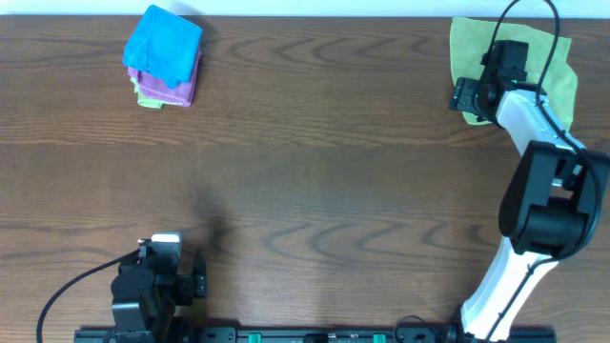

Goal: Fold the cloth
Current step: 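Reach the right gripper to the green cloth's tagged corner and grasp it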

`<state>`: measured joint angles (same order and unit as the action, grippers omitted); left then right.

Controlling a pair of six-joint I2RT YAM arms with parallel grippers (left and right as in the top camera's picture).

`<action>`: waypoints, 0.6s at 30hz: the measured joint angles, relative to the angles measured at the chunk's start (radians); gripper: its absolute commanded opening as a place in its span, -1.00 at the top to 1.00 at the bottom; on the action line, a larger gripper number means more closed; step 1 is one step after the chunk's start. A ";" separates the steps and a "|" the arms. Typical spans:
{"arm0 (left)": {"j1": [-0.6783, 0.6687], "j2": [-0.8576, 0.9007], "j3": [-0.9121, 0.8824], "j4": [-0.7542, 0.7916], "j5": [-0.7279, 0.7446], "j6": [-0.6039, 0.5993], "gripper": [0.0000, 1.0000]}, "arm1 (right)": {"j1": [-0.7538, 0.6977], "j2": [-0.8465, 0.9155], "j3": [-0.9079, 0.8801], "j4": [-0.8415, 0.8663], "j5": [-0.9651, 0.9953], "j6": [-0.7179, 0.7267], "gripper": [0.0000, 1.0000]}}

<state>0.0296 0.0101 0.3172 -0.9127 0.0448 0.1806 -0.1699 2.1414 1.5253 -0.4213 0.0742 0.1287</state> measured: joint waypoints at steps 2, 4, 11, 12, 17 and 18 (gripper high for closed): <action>0.000 0.000 0.000 0.000 0.000 0.000 -0.90 | 0.000 0.006 0.000 0.006 -0.001 0.000 -0.55; 0.000 0.000 0.000 0.000 0.000 0.000 -0.90 | 0.000 0.012 0.000 0.014 -0.003 0.000 -0.52; 0.000 0.000 0.000 0.000 0.000 0.000 -0.90 | 0.000 0.032 0.000 0.031 -0.008 -0.002 -0.44; 0.000 0.000 0.000 0.000 0.000 0.000 -0.90 | 0.000 0.037 0.000 0.032 -0.008 -0.002 -0.44; 0.000 0.000 0.000 0.000 0.000 0.000 -0.90 | -0.004 0.061 0.000 0.038 -0.008 -0.002 -0.43; 0.000 0.000 0.000 0.000 0.000 0.000 -0.90 | -0.005 0.064 0.000 0.037 -0.008 -0.001 -0.43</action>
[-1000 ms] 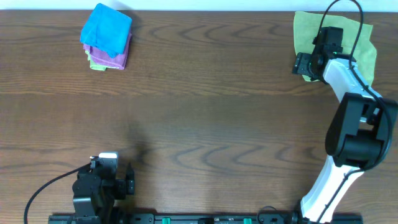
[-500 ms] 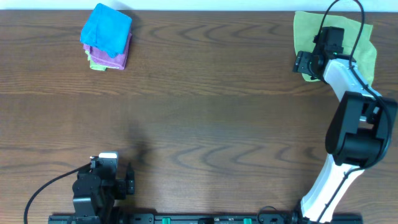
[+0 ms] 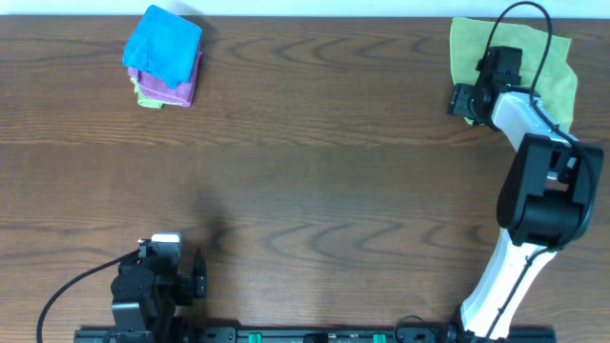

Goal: Fold the cloth
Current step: 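Reach the right gripper to the green cloth's tagged corner and grasp it, then drag the green cloth with the right gripper to the table center, flattening it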

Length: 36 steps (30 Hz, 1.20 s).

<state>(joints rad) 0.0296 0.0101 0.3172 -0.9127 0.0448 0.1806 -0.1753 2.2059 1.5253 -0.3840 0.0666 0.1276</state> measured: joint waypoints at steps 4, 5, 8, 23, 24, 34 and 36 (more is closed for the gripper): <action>0.000 0.000 0.000 0.000 0.000 0.000 -0.91 | -0.005 0.004 0.000 0.005 -0.003 0.000 -0.39; 0.000 0.000 0.000 0.000 0.000 0.000 -0.90 | -0.008 0.005 0.000 0.006 -0.003 0.000 -0.36; 0.000 0.000 0.000 0.000 0.000 0.000 -0.90 | -0.013 0.006 0.000 0.008 -0.003 -0.002 -0.29; 0.000 0.000 0.000 0.000 0.000 0.000 -0.90 | -0.013 0.011 0.014 -0.028 -0.008 -0.003 0.91; 0.000 0.000 0.000 0.000 0.000 0.000 -0.91 | -0.013 0.011 0.017 -0.038 -0.011 -0.005 0.96; 0.000 0.000 0.000 0.000 0.000 0.000 -0.90 | 0.025 -0.004 0.045 -0.227 -0.073 -0.003 0.98; 0.000 0.000 0.000 0.000 0.000 0.000 -0.90 | 0.055 -0.008 0.046 -0.261 -0.083 -0.003 0.97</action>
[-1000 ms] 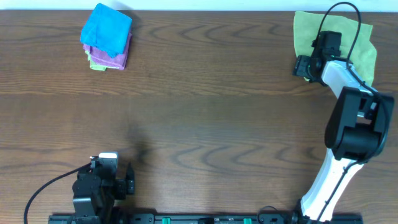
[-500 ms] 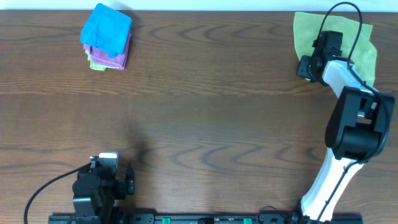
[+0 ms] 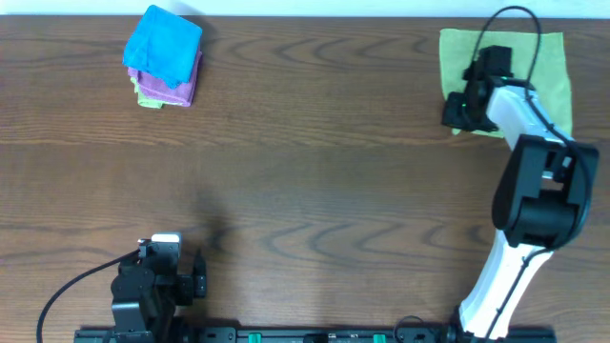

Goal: Fold the cloth
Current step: 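Drag the green cloth with the right gripper to the table center, flattening it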

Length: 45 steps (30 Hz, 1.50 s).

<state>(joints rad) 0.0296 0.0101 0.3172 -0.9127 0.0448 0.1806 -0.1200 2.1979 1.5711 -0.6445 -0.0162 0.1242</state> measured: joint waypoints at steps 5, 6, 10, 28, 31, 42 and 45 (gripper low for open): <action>0.000 0.000 0.000 0.000 0.000 0.000 -0.91 | 0.116 -0.008 0.000 -0.065 -0.034 -0.001 0.97; 0.000 0.000 0.000 0.000 0.000 0.000 -0.90 | 0.142 -0.010 0.000 -0.072 -0.044 -0.002 0.98; 0.000 0.000 0.000 0.000 0.000 0.000 -0.90 | 0.255 -0.015 0.000 -0.112 -0.091 -0.002 0.98; 0.000 0.000 0.000 0.000 0.000 0.000 -0.91 | 0.628 -0.066 -0.018 -0.234 -0.203 0.025 0.97; 0.000 0.000 0.000 0.000 0.000 0.000 -0.91 | 0.710 -0.066 -0.018 -0.234 -0.215 0.053 0.98; 0.000 0.000 0.000 0.000 0.000 0.000 -0.90 | 0.924 -0.066 -0.018 -0.238 -0.224 0.120 0.37; 0.000 0.000 0.000 0.000 0.000 0.000 -0.91 | 0.943 -0.076 -0.021 -0.237 -0.229 0.124 0.11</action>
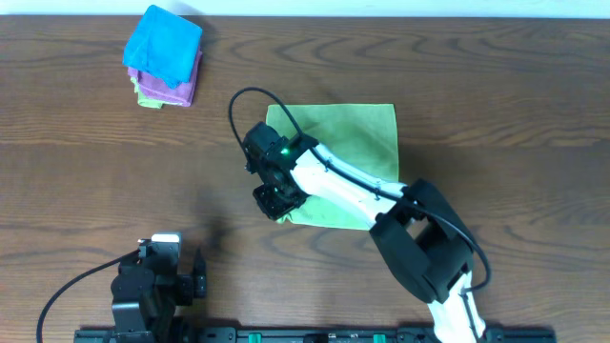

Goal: Fold the cloth
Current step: 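Drag the green cloth with the right gripper to the table center, flattening it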

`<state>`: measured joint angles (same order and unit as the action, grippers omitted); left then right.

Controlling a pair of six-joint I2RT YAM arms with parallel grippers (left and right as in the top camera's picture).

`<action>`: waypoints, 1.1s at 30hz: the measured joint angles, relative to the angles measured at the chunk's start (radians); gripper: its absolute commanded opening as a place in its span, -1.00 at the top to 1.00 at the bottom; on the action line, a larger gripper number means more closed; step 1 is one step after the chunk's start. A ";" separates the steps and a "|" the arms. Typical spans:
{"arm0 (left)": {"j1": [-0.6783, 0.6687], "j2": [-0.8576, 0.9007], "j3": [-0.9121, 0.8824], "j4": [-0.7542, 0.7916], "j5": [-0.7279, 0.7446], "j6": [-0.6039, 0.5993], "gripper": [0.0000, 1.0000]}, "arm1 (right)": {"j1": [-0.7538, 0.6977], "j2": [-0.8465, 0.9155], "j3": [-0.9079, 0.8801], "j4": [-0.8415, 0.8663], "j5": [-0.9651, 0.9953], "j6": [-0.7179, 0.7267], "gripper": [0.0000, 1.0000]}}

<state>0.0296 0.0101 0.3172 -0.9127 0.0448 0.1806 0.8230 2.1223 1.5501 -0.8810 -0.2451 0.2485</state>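
The light green cloth (348, 143) lies spread flat in the middle of the table, roughly square. My right gripper (273, 202) is down at its front left corner and appears shut on that corner, which is bunched under the fingers. The right arm stretches across the cloth's front half from the lower right. My left gripper (194, 276) rests at the front left edge of the table, far from the cloth; whether its fingers are open does not show.
A stack of folded cloths (164, 55), blue on top of pink and pale green, sits at the back left. The brown wooden table (95, 171) extends all around. A black cable loops up from the right wrist.
The right gripper was on the green cloth at the back right corner of the table. Now gripper and cloth are in the middle, and the cloth lies spread out flat.
The green cloth lay rumpled at the back right corner with my right gripper at its left edge. There the gripper shifted slightly and the cloth squared up. Now cloth and gripper are at the table's centre. The left arm stayed parked throughout.
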 measured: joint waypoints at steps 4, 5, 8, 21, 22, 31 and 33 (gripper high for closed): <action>0.000 0.000 0.000 0.000 0.000 0.000 -0.91 | 0.010 -0.051 -0.005 0.018 -0.019 -0.002 -0.18; 0.000 0.000 0.000 0.000 0.000 0.000 -0.91 | 0.013 -0.072 -0.007 0.026 -0.023 -0.005 -0.25; 0.000 0.000 0.000 0.000 0.000 0.000 -0.91 | 0.016 -0.156 -0.007 0.051 -0.034 -0.018 -0.31; 0.000 0.000 0.000 0.000 0.000 0.000 -0.91 | 0.003 -0.467 -0.007 -0.029 -0.001 -0.023 -0.33; 0.000 0.000 0.000 0.000 0.000 0.000 -0.90 | -0.006 -0.485 -0.007 -0.055 0.011 -0.028 -0.33; 0.000 0.000 0.000 0.000 0.000 0.000 -0.90 | -0.123 -0.707 -0.090 -0.166 0.055 -0.129 -0.27; 0.000 0.000 0.000 0.000 0.000 0.000 -0.90 | -0.149 -0.775 -0.156 -0.148 0.060 -0.137 -0.27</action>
<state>0.0296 0.0101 0.3172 -0.9123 0.0448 0.1806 0.6743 1.3476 1.3937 -1.0290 -0.1852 0.1116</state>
